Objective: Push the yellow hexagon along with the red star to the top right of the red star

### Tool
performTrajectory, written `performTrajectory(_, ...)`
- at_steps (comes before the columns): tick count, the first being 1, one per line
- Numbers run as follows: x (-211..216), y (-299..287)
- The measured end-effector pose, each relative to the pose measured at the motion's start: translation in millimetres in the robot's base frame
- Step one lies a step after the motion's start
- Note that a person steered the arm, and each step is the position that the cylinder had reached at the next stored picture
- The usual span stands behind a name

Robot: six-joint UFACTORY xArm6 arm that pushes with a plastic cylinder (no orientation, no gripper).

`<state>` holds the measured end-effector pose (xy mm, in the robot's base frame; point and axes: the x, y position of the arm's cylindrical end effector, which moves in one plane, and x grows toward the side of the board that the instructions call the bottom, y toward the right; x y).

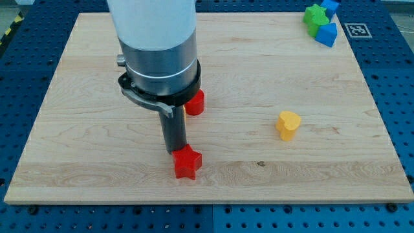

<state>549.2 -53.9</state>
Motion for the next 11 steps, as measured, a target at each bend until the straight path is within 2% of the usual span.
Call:
performTrajectory(1,13.9,1.0)
performTrajectory(3,15.6,1.9)
performTrajectory(6,-46.0,-7.5)
performTrajectory(8,-50.8,-23.6)
performTrajectory(9,-67.6,-28.9)
performTrajectory(11,-135.5,-30.5)
